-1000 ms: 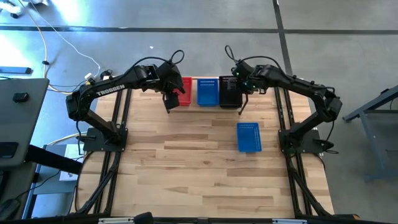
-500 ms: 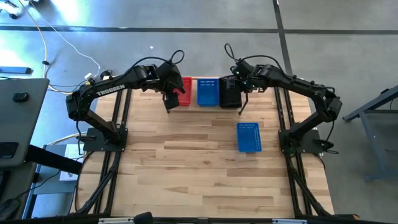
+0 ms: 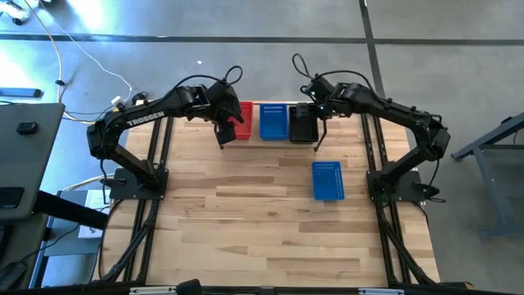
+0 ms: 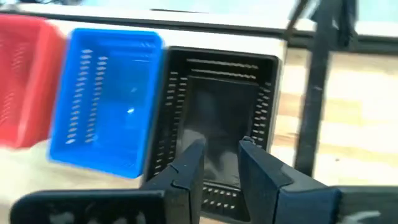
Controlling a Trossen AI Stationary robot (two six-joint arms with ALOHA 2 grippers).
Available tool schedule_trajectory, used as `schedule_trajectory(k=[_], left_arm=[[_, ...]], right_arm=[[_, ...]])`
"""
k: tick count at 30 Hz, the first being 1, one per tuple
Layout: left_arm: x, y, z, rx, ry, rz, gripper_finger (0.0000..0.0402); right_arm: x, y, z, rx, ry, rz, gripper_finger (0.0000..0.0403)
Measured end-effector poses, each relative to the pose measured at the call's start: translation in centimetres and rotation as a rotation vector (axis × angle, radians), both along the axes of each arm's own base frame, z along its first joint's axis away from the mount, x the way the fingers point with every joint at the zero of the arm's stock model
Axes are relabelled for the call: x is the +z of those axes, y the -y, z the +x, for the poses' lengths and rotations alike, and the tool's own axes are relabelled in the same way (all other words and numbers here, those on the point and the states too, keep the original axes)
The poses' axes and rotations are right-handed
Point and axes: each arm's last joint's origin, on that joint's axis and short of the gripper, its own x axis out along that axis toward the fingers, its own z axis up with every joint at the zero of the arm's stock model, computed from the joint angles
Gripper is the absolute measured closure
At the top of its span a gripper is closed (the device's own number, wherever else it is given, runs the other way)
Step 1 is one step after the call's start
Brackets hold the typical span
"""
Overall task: Stack baskets on shelf by color
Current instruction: Stack the blue bin on top of the blue bins on the shelf
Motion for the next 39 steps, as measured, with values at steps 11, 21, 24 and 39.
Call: schedule_trajectory(k=[11,21,24,39], left_arm=[[-0.1,0.3,0.0,-0.043,0.025,-0.07,0.02],[-0.3,0.5,-0.1,-0.068,0.026,-0.127,0.02],[-0.3,0.6,-0.2,-0.066,0.013,-0.137,0.02],[-0.3,1.3,0.2,0.014,0.05,-0.182,0.02]], right_arm=[[2.6,-4.9,1.4,0.353,-0.088,0.015,0.032],[2.1,-10.8,1.9,0.567,-0.203,0.086,0.032],[1.3,-12.5,1.7,0.586,-0.25,0.116,0.032],[-2.2,-18.0,-2.8,0.808,-0.218,0.334,0.032]])
